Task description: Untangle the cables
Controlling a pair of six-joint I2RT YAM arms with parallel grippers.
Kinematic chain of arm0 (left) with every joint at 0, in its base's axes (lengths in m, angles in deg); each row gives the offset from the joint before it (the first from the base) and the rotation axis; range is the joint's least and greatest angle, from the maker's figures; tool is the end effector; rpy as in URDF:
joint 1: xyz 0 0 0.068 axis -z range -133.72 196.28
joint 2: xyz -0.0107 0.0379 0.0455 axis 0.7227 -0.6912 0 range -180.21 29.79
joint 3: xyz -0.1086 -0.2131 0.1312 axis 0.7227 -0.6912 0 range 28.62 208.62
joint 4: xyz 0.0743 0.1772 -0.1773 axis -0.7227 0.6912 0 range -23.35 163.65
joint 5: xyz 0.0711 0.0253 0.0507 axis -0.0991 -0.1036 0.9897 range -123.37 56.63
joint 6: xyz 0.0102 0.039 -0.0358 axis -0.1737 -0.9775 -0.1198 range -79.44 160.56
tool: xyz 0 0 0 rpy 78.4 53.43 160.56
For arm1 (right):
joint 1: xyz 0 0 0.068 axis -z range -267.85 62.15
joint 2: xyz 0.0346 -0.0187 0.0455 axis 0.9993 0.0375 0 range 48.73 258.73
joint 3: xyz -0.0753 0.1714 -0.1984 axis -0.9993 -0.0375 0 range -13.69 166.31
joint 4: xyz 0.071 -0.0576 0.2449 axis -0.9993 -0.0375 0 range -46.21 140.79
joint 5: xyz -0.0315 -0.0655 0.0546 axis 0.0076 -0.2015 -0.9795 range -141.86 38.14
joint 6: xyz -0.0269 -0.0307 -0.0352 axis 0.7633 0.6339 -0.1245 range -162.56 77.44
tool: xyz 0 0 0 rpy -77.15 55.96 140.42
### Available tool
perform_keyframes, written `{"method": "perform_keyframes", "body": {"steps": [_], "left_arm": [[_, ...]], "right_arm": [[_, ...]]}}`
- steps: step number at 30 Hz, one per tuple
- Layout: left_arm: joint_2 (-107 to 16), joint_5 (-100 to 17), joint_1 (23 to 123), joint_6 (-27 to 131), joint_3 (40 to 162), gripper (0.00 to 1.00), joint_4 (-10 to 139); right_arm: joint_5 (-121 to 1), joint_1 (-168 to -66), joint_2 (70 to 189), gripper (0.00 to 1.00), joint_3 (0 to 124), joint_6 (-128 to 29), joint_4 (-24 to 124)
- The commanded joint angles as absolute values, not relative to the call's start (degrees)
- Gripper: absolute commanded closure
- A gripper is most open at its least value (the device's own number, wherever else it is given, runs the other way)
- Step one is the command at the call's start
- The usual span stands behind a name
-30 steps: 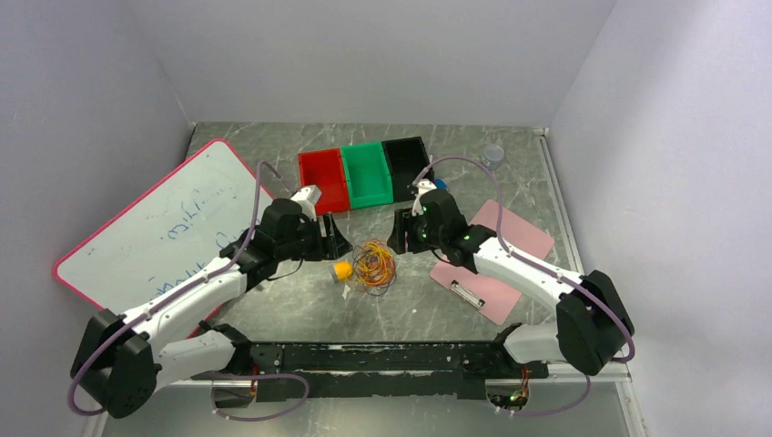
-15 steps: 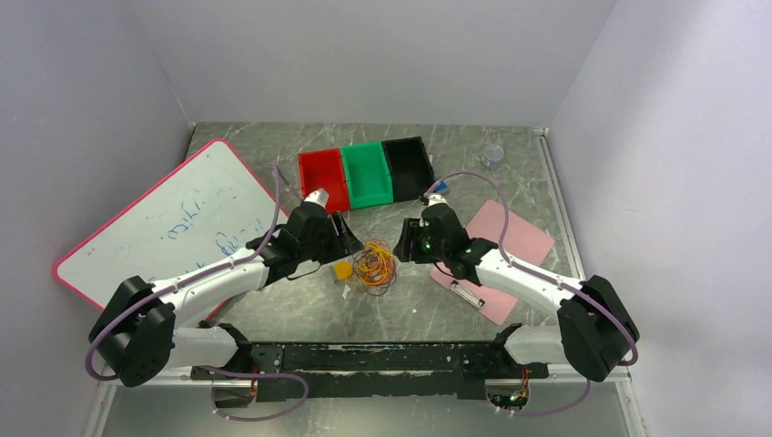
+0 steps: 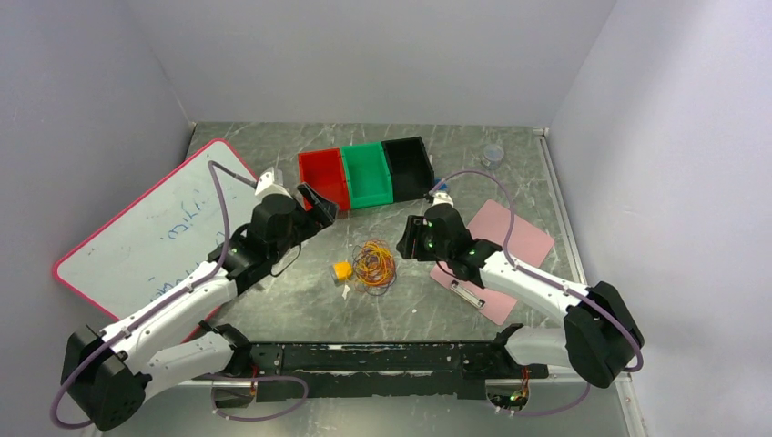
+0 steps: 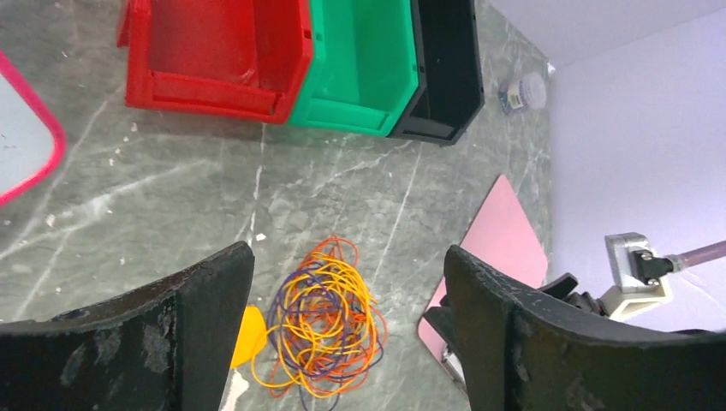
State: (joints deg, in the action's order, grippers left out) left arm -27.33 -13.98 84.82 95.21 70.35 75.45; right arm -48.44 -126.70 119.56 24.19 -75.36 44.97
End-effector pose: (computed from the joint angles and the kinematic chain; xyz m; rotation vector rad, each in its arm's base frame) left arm 0.1849 -0.1322 0.2839 -0.5059 1.9759 -0.7151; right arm 0.2015 0.1594 0.2114 -0.0892 2.3151 0.5941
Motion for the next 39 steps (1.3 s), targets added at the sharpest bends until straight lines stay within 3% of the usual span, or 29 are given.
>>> {"method": "perform_keyframes", "body": {"steps": [1,4,7,9,13,16,23,34,39], "left_arm": [[-28.24,-19.18,83.66,91.95,72.67,0.16,77.39],[-31.75,-20.94,83.78,94.42,74.44,0.15,82.26],[-35.55,-19.04,83.89,97.80,76.93,0.24,89.74],[-36.51,-19.20,83.83,98.21,76.90,0.25,91.08],[-34.93,-23.37,85.11,94.93,73.09,0.24,80.61],[-36.09,-24.54,86.81,95.68,72.36,0.29,75.44],[-44.10,-23.06,90.86,103.32,72.97,0.38,72.10],[-50.02,-22.86,91.27,108.66,71.68,0.45,65.79],[-53.12,-23.71,91.26,110.59,72.42,0.54,66.89]], "right_arm": [[-47.20,-126.92,118.04,0.45,22.60,-75.76,45.83],[-47.54,-126.88,117.91,0.45,22.07,-76.01,46.12],[-47.42,-126.93,117.74,0.45,21.84,-76.06,46.05],[-47.27,-126.89,117.49,0.45,21.73,-76.05,45.81],[-47.47,-126.88,117.48,0.45,21.64,-75.79,45.63],[-47.22,-126.88,117.16,0.45,21.32,-76.06,45.58],[-47.46,-126.88,116.34,0.45,20.57,-77.34,46.12],[-47.64,-126.91,116.32,0.45,20.98,-77.55,45.72],[-47.51,-126.88,115.97,0.45,20.91,-77.79,45.44]]}}
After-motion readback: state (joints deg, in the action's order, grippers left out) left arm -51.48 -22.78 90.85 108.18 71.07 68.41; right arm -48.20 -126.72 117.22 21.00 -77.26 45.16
